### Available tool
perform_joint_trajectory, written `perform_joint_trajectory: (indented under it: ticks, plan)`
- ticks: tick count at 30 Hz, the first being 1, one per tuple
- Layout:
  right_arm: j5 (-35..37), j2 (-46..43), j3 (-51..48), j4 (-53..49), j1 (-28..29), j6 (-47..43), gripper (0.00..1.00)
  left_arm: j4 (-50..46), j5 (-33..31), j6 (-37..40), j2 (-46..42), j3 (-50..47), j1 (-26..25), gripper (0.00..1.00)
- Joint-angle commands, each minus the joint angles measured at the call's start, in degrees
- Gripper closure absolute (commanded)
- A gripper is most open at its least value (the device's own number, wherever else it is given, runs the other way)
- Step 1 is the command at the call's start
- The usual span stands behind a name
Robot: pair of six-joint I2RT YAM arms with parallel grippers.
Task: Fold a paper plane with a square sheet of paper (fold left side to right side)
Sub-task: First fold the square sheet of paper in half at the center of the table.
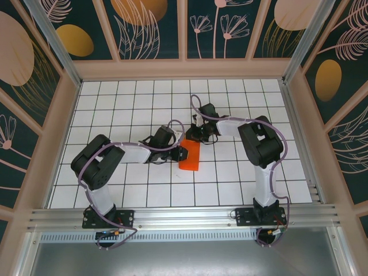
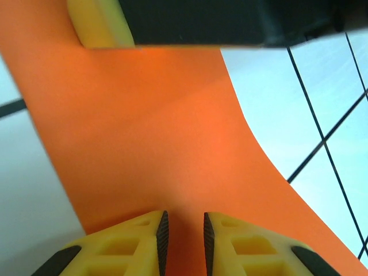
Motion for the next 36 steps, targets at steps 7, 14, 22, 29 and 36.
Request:
perform_joint_trajectory:
  ticks: [7,14,22,29,36]
  plan:
    - [5.63,3.4,-1.42,-5.56,1.31,-0.54,0.9,-3.04,5.39,-0.74,-2.09,-6.74,-1.12,0.74]
    - [6.0,3.55,-1.17,-6.08,1.31,-0.54,0.9,-6.25,4.53,0.3,-3.42,-7.26,-1.42,0.74]
    - [6.52,3.67,-0.81,-6.82,1.31,-0.81,0.9,-11.43,2.51,1.23,-4.4,-6.28,-4.54,0.74]
    - [6.35,3.66,-0.94,-6.63,1.31,-0.8,0.9,-9.45,3.64,-0.89,-6.43,-8.79,-4.79,0.74]
    - [6.35,3.79,-0.72,-6.63,1.31,-0.84,0.9,-7.6,3.57,-3.32,-8.1,-11.58,-6.41,0.74]
